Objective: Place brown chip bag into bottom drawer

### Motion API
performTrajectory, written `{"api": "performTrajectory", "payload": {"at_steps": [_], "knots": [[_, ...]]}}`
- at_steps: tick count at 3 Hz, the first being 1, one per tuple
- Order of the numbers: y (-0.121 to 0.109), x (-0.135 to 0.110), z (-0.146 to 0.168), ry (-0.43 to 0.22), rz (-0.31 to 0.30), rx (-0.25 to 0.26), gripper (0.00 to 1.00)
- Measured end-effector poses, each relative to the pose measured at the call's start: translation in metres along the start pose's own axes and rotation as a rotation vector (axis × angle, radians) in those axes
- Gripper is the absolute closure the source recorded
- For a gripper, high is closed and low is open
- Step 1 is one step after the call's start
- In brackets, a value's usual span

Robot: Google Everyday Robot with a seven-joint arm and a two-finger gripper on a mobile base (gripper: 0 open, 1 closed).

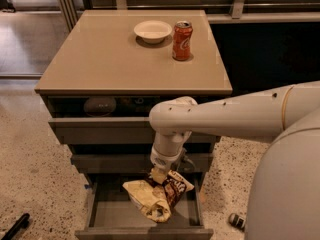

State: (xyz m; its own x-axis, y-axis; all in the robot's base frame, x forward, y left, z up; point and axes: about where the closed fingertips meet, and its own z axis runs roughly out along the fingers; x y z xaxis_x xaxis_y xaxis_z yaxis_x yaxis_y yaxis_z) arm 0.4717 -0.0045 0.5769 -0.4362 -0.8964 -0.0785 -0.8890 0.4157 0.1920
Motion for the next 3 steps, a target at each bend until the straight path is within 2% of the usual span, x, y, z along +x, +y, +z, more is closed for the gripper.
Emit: {"api": "performTrajectory", "payload": {"at_steps": [1, 2, 3], "knots": [[0.009, -0.006, 0.049, 0.045, -0.042, -0.071, 1.0], [0.016, -0.009, 0.079, 0.088, -0.068, -0.108, 1.0], [0.016, -0.009, 0.079, 0.088, -0.068, -0.108, 1.0]]}}
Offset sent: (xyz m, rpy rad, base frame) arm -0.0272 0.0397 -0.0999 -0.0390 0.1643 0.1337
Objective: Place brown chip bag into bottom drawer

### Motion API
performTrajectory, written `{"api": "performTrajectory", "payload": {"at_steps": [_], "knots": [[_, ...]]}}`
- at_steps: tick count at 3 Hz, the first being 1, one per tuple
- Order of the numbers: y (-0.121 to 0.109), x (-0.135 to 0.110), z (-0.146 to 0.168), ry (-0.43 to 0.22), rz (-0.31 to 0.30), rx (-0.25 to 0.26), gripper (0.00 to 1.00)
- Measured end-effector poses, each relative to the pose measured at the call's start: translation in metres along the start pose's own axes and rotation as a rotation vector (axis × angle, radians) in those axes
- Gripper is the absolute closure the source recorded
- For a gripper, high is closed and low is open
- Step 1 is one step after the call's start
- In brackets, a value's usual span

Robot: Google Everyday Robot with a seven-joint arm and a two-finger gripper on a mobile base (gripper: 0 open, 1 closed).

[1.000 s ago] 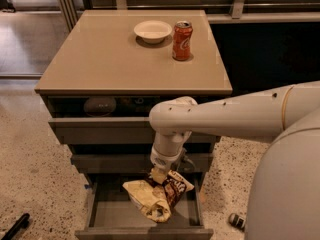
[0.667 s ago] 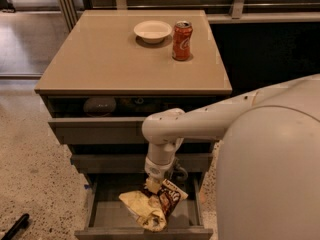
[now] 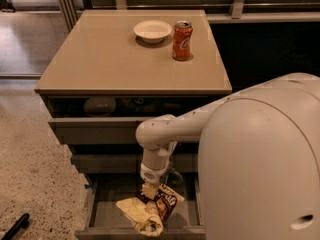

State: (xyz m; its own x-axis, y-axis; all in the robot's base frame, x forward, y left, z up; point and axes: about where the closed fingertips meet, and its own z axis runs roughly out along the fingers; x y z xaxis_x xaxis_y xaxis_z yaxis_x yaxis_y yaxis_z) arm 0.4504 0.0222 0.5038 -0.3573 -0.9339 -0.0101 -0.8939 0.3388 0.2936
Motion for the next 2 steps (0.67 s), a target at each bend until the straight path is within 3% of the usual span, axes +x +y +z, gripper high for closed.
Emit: {"api": "performTrajectory", "payload": {"at_steps": [1, 2], "knots": [[-0.024, -0.0079, 0.013, -0.005, 0.04, -0.044, 1.0], [-0.024, -0.0079, 0.013, -0.005, 0.04, -0.044, 1.0]]}}
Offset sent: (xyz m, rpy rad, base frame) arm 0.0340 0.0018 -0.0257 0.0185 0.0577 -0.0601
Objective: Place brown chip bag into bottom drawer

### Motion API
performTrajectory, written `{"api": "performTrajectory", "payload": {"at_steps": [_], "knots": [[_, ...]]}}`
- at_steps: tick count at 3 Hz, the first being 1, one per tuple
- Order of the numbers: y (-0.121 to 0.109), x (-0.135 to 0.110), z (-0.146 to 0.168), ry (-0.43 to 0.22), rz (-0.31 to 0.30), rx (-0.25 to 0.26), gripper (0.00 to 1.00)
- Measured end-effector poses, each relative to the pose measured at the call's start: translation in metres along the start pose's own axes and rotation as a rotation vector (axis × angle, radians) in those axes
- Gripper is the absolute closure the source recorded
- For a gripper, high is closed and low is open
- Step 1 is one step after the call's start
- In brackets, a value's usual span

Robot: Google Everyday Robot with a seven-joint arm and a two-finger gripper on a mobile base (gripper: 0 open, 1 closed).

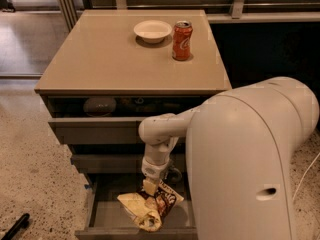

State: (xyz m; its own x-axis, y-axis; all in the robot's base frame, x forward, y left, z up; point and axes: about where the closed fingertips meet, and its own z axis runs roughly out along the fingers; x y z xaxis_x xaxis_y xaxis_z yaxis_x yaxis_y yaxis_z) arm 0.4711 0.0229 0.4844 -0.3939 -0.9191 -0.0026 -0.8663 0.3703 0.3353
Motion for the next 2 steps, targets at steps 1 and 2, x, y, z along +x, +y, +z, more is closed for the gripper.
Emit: {"api": "performTrajectory", "payload": {"at_steps": [1, 2], "knots": [[0.003, 0.0, 0.013, 0.017, -0.017, -0.022, 1.0], [0.008, 0.001, 0.041, 0.061, -0.035, -0.06, 1.0]]}}
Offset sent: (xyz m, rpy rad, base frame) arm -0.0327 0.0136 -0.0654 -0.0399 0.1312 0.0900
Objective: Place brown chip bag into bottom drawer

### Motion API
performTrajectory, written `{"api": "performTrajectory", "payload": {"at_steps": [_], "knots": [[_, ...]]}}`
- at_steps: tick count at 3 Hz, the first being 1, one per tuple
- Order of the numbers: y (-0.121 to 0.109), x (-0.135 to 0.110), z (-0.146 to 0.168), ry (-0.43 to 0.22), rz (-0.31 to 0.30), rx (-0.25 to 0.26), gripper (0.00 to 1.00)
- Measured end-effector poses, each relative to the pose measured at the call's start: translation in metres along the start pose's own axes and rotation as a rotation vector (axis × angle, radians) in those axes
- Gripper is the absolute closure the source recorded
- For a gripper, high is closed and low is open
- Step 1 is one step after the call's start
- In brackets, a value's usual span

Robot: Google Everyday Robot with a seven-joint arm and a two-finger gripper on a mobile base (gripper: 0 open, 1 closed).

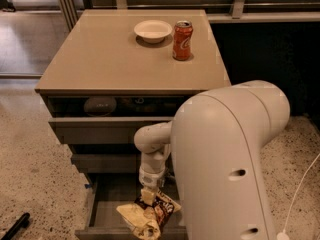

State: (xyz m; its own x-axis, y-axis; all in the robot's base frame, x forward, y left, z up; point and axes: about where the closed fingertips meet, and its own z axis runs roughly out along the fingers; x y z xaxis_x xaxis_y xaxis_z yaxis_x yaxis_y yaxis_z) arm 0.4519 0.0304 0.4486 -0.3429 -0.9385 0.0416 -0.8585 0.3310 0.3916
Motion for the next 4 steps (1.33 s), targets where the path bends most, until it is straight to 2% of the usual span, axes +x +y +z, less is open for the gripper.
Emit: {"api": "performTrajectory", "payload": {"at_steps": [1, 2, 4], "knots": [[0.002, 0.004, 0.022, 0.037, -0.007, -0.032, 1.0], [0.002, 0.004, 0.022, 0.037, -0.008, -0.032, 1.0], [0.004, 0.013, 0.05, 0.078, -0.011, -0.068, 1.0]]}}
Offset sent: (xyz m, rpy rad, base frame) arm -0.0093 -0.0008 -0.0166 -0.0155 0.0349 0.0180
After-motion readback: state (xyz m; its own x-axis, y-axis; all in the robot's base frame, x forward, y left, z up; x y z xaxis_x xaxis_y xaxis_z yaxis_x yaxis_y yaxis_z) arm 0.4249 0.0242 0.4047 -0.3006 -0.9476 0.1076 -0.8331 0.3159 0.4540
